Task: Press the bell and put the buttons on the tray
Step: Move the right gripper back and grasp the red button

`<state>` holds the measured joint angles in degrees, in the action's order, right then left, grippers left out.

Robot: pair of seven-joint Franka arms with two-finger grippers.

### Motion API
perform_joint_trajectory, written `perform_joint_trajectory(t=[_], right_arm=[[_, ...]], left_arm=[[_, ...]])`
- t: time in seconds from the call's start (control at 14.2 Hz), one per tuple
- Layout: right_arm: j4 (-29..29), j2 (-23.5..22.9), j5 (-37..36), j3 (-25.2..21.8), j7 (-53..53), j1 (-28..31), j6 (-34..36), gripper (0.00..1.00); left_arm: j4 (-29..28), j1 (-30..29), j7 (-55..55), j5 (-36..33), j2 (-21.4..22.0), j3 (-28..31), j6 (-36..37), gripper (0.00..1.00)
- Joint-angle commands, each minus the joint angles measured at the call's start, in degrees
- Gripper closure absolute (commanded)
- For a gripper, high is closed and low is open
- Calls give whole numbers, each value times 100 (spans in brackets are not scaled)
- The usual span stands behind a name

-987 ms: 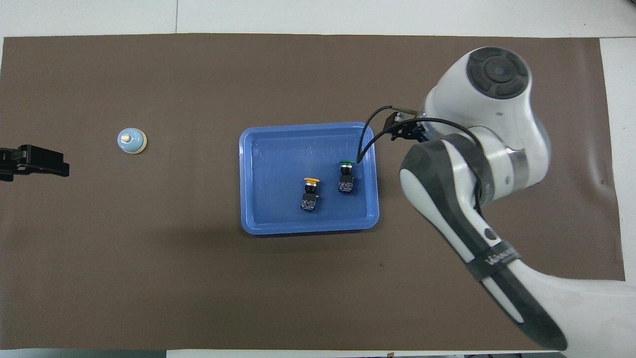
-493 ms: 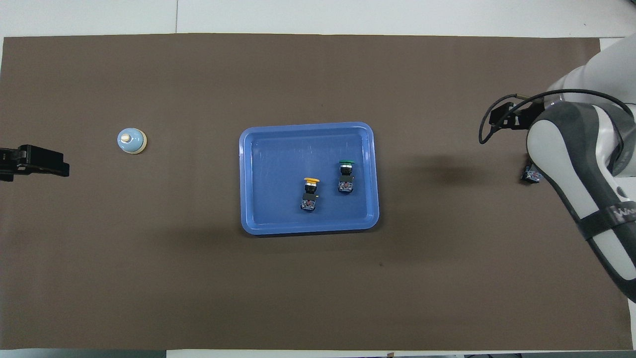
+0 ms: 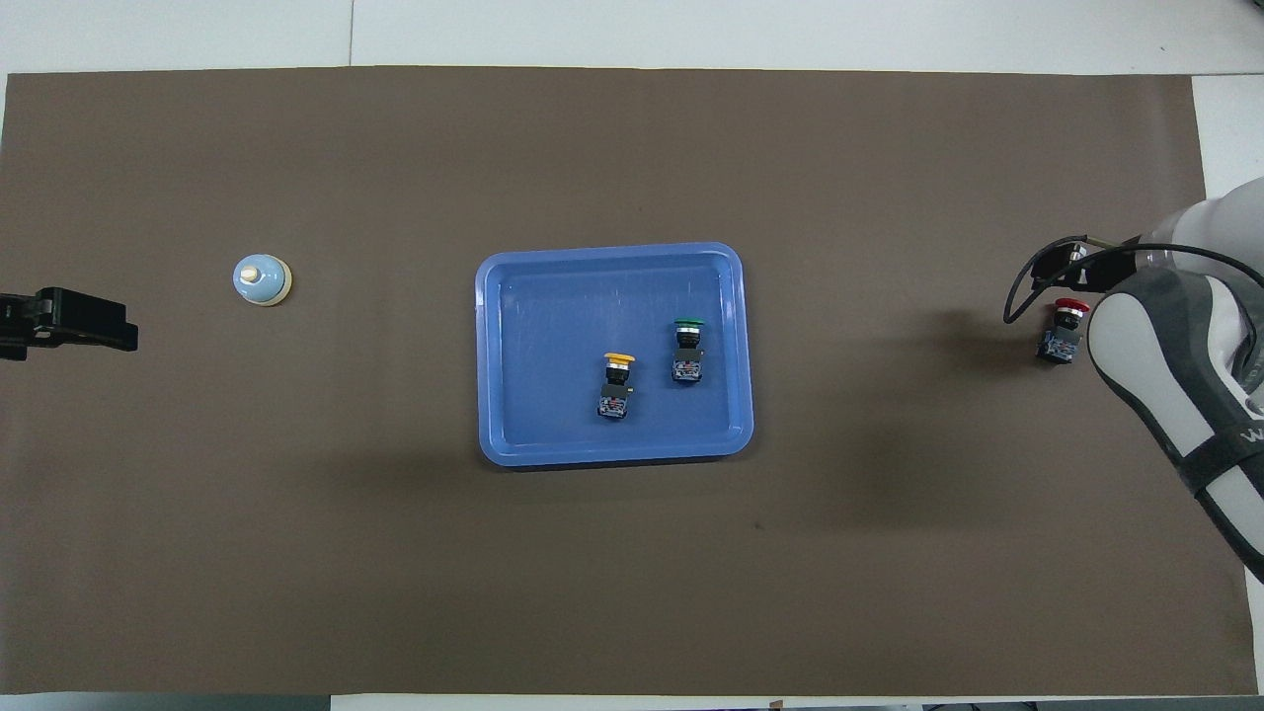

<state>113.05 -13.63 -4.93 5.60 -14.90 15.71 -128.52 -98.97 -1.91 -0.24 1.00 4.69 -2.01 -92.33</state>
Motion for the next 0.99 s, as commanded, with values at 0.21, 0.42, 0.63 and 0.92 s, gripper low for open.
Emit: perform_joint_trajectory(t=[0.21, 0.42, 0.63, 0.92], right_arm=[[648, 19, -78, 90, 101, 310, -692, 0], [762, -35, -78, 90, 93, 433, -789, 0], [972, -52, -78, 90, 101, 459, -1061, 0], [1043, -70, -78, 90, 110, 494, -1132, 54]], left_arm=[[-132, -11, 16, 67, 129, 8, -13, 0], [-123, -20, 16, 67, 129, 8, -13, 0], [-123, -20, 16, 58, 129, 8, -13, 0], [-123, -20, 16, 58, 129, 8, -13, 0]])
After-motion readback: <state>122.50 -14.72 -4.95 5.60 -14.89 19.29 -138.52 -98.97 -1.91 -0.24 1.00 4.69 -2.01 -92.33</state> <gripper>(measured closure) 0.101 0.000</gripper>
